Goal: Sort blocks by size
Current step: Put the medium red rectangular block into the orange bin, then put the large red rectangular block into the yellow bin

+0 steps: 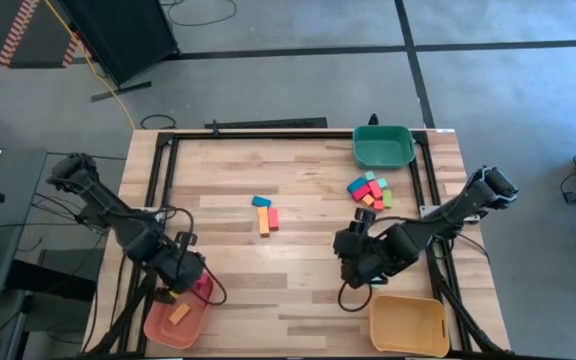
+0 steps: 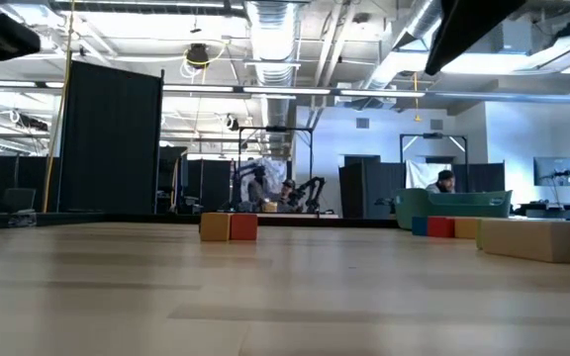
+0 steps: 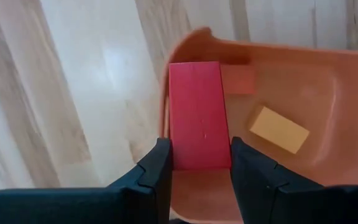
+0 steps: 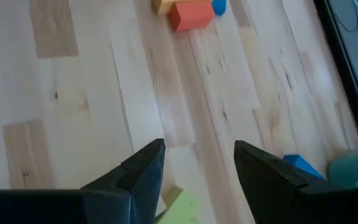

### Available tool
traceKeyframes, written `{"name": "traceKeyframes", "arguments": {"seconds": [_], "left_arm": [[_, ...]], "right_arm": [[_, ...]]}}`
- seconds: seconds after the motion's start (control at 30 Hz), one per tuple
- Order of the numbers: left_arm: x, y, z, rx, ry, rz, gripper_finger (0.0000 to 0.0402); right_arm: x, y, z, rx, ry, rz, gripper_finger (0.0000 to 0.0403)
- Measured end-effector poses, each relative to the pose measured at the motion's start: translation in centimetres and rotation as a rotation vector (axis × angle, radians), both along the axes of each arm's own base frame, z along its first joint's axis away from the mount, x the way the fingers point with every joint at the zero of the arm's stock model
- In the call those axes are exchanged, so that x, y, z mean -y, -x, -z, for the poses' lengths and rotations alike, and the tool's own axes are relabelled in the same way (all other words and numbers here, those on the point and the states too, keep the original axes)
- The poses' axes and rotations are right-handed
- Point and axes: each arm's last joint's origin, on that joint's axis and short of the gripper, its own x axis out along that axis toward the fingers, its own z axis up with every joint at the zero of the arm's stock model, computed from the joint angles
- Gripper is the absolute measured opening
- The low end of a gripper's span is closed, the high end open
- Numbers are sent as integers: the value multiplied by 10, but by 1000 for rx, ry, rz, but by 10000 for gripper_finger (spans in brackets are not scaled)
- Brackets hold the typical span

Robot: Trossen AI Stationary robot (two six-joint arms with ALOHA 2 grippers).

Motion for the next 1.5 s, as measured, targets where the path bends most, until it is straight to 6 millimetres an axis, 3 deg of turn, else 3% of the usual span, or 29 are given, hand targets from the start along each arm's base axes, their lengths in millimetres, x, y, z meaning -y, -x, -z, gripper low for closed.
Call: {"name": "traceKeyframes", "arguments": {"seconds": [0.27, 0.63, 0.93, 1.17, 1.3, 1.5], "left_arm": [[15, 8, -1, 21, 49, 10, 123], [22, 19, 14, -12, 66, -48, 141], [21, 23, 28, -54, 74, -136, 150], [21, 22, 28, -30, 62, -151, 189], [20, 21, 28, -7, 43, -158, 217], [19, 22, 28, -4, 34, -157, 241]], "right_arm": [[11, -12, -1, 31, 12, -22, 228], [34, -39, 34, 144, -28, -126, 228], [64, -60, 46, 293, -86, -263, 229], [77, -91, 64, 388, -102, -377, 229], [83, -110, 86, 329, -65, -425, 229], [92, -136, 96, 258, 1, -463, 232]]}}
